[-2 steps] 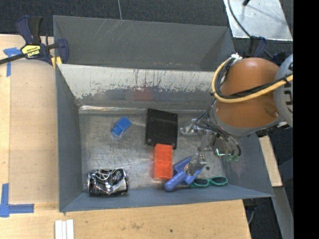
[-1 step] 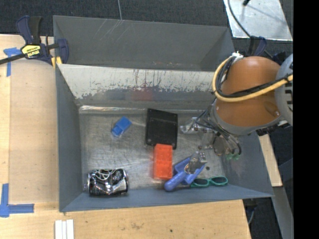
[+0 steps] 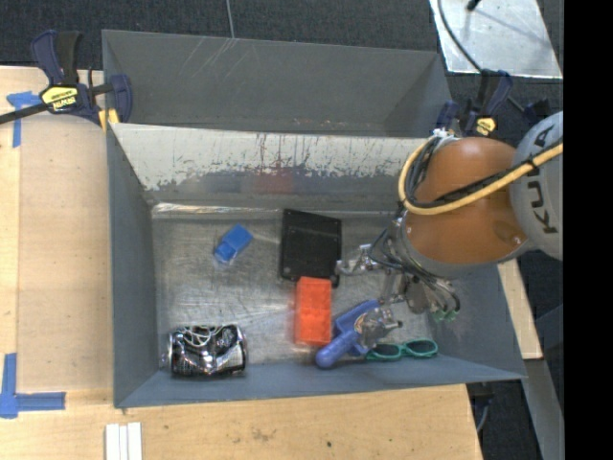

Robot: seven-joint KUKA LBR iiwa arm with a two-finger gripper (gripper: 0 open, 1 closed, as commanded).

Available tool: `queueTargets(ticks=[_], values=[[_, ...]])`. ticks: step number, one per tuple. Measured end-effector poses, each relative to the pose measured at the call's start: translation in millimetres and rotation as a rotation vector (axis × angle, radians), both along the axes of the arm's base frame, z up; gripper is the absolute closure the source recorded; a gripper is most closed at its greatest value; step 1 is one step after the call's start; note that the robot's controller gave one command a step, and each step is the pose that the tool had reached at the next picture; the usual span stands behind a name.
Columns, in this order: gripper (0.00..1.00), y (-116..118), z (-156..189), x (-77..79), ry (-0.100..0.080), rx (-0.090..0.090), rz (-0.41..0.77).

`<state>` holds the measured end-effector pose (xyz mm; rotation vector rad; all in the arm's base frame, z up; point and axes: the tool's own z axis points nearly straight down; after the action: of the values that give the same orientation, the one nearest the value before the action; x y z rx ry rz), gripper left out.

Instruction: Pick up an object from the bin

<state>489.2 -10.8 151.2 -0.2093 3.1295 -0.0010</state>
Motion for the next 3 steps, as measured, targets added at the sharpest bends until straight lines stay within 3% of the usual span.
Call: queueTargets(ticks=[1,2,3], values=[[0.00,-18,-18,-0.5,0.003,0.000,0.242],[0.00,-21,-12,12.2,0.001,-0.001,0.262],[0.00,-23,-72,8.5,-0.005,-0.002,0.361]])
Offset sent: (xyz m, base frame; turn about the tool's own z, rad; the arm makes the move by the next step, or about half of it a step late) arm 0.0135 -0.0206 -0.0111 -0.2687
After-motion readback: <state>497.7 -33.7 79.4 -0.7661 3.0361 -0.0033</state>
